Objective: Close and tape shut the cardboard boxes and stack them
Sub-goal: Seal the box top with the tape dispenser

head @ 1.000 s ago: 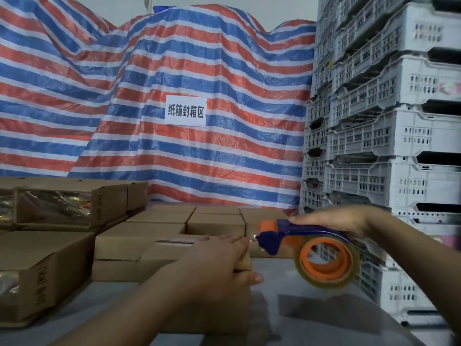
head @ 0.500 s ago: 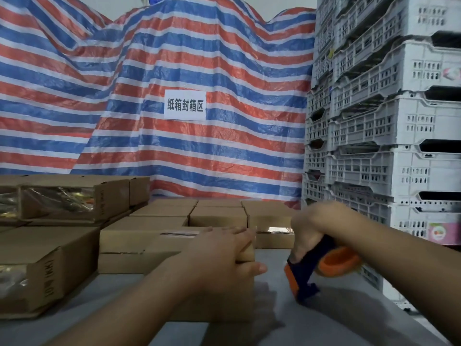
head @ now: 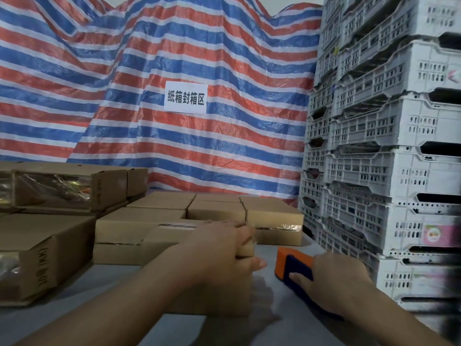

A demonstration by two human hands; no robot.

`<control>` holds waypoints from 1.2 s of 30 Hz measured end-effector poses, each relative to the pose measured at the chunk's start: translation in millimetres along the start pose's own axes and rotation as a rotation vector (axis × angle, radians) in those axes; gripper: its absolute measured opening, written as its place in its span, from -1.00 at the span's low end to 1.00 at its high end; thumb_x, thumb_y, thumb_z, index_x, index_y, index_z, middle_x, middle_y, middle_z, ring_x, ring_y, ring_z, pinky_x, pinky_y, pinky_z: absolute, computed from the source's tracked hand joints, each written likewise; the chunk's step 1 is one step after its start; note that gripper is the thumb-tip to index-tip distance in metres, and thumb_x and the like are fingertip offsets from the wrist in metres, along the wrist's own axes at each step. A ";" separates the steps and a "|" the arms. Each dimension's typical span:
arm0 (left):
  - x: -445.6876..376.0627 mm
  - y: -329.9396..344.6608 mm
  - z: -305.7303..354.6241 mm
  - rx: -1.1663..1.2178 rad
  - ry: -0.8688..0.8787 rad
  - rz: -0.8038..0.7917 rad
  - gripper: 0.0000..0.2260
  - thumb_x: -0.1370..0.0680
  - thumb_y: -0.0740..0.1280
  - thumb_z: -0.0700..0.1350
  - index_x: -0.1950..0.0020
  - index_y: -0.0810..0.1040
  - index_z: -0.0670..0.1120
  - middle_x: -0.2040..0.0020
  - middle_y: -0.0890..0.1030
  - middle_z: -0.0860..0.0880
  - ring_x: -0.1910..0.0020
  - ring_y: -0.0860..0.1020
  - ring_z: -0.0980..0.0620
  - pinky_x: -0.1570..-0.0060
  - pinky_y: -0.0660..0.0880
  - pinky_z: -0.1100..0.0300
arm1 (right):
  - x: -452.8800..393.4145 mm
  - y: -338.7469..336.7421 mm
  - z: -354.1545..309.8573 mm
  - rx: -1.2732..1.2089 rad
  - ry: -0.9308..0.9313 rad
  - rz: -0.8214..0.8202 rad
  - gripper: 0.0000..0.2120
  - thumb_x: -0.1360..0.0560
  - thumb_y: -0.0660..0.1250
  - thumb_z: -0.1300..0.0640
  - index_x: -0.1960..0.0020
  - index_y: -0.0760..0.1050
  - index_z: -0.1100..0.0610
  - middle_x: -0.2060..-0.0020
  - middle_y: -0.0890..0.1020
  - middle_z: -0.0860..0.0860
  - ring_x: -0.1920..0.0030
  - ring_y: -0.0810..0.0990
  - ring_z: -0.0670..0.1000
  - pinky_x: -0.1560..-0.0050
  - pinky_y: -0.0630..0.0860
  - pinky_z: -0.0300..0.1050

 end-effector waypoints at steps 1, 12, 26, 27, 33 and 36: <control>-0.3 0.1 0.3 -0.002 0.002 0.001 -0.38 -0.51 0.15 0.39 -0.50 0.19 0.18 -0.48 0.32 0.11 -0.37 0.37 0.06 -0.28 0.33 0.07 | 1.6 -5.7 -2.1 0.022 0.015 -0.010 -0.43 -0.51 -0.04 -0.49 0.11 0.40 -0.02 0.08 0.63 -0.06 0.04 0.64 -0.01 0.26 0.40 -0.10; 1.1 -1.6 4.1 -0.012 0.017 0.047 -0.36 -0.49 0.22 0.38 -0.50 0.21 0.17 -0.47 0.36 0.11 -0.36 0.39 0.09 -0.32 0.33 0.08 | -32.7 -45.8 -96.6 -1.872 0.123 -0.232 -0.64 -0.68 -0.02 -0.18 -0.31 0.44 -0.12 -0.17 0.56 -0.11 -0.14 0.56 -0.12 -0.14 0.46 -0.23; 10.0 -10.7 -1.8 0.257 -0.006 0.075 -0.23 -0.38 0.43 0.29 -0.47 0.09 0.24 -0.38 0.38 0.18 -0.22 0.42 0.25 -0.14 0.41 0.28 | 1.0 -33.5 -102.8 -1.911 0.307 -0.331 -0.44 -0.67 0.02 -0.20 -0.43 0.41 0.18 -0.32 0.53 0.26 -0.34 0.49 0.26 -0.37 0.38 0.00; 14.6 -17.3 -3.0 0.381 0.005 0.120 -0.33 -0.40 0.42 0.28 -0.38 0.11 0.37 -0.34 0.36 0.29 -0.15 0.41 0.35 -0.05 0.40 0.37 | 1.5 -30.5 -98.4 -1.878 0.300 -0.259 -0.48 -0.69 0.02 -0.13 -0.45 0.40 0.21 -0.36 0.51 0.25 -0.37 0.47 0.25 -0.29 0.37 -0.09; 71.4 -39.2 -53.8 0.521 -0.169 0.609 -0.48 -0.37 0.16 0.45 -0.31 0.17 0.45 -0.23 0.24 0.45 -0.24 0.28 0.37 -0.08 0.35 0.30 | 23.8 -13.4 -82.9 -1.633 0.234 -0.110 -0.48 -0.64 0.07 -0.25 -0.57 0.19 -0.16 -0.54 0.30 -0.09 -0.48 0.31 -0.01 -0.37 0.23 -0.03; 91.9 -15.7 -83.7 0.712 -0.388 0.640 -0.33 -0.37 0.21 0.40 -0.46 0.20 0.29 -0.38 0.27 0.27 -0.32 0.27 0.22 -0.26 0.36 0.10 | 31.1 -18.5 -87.3 -1.572 0.024 -0.094 -0.21 -0.44 0.20 -0.39 -0.59 0.00 -0.26 -0.52 0.20 -0.23 -0.53 0.17 -0.08 -0.48 0.17 -0.01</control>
Point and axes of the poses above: each hand's wrist, its own x-axis away from the middle knuckle, its own y-axis out of the palm, z = x × y, the point moved 3 cm from there along -x, towards the middle knuckle
